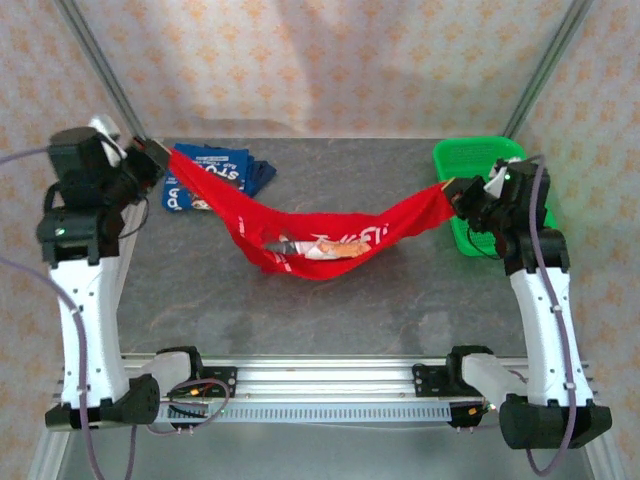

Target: Fold and stack the t-shirts

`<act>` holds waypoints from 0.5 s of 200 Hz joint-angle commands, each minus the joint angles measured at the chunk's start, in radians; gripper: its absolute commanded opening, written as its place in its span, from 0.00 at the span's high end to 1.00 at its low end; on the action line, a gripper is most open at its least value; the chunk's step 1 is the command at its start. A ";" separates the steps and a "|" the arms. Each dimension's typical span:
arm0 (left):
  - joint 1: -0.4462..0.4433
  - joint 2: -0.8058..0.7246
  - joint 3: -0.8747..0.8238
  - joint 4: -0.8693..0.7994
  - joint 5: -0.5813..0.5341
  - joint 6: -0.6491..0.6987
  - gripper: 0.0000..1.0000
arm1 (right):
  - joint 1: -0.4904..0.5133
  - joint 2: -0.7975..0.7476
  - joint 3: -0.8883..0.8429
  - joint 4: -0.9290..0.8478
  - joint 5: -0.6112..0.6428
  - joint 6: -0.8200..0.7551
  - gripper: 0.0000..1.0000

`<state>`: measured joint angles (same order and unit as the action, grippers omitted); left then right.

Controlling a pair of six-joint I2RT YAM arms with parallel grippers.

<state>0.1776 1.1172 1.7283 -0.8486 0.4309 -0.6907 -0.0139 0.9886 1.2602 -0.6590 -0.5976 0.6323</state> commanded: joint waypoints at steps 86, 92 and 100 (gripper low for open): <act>-0.038 0.100 -0.082 0.043 -0.147 0.056 1.00 | 0.000 0.091 -0.030 -0.047 -0.008 -0.019 1.00; -0.043 0.131 -0.104 0.064 -0.158 0.073 1.00 | 0.000 0.127 -0.038 -0.024 0.000 -0.027 1.00; -0.050 0.176 -0.130 0.100 -0.173 0.085 1.00 | 0.002 0.170 -0.042 0.000 0.029 -0.037 1.00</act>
<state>0.1478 1.1797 1.6752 -0.8455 0.3283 -0.6662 -0.0139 1.0489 1.2522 -0.7216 -0.6460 0.6407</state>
